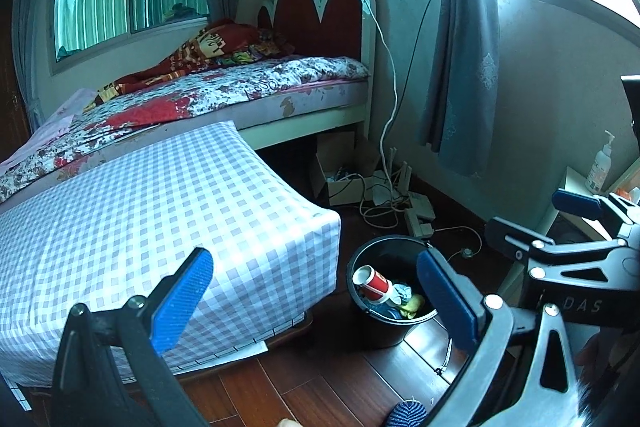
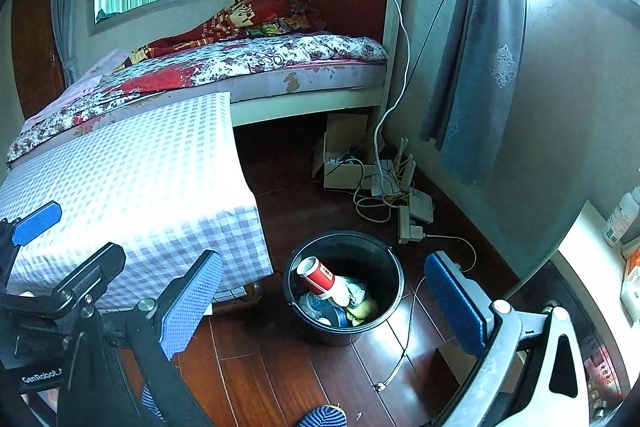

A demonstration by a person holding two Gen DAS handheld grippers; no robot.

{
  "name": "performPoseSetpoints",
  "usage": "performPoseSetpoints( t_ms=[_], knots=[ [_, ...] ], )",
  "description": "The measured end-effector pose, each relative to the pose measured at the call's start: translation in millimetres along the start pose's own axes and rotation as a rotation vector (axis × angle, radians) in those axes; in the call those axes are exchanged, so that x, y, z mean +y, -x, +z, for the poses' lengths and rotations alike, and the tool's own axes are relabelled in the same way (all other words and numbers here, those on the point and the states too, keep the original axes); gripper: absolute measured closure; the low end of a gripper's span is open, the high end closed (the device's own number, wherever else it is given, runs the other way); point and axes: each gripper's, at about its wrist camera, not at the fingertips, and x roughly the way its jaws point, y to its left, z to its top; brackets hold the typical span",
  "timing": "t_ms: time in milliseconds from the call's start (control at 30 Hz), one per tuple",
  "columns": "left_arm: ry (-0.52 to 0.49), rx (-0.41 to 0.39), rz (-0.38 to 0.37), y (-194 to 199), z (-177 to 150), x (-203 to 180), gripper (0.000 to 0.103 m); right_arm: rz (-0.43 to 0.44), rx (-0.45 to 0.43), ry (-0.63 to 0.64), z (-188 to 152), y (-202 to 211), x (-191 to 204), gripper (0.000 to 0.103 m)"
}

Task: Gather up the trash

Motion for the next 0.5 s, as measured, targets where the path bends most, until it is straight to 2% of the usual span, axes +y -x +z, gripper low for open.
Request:
performPoseSetpoints(
  t_ms=[500],
  knots=[
    [-0.004, -0.013, 0.000, 4.2, 3.1, -2.9, 0.001, -0.008, -0.015, -0.006, 1.2, 6.5, -3.0, 0.001]
  ],
)
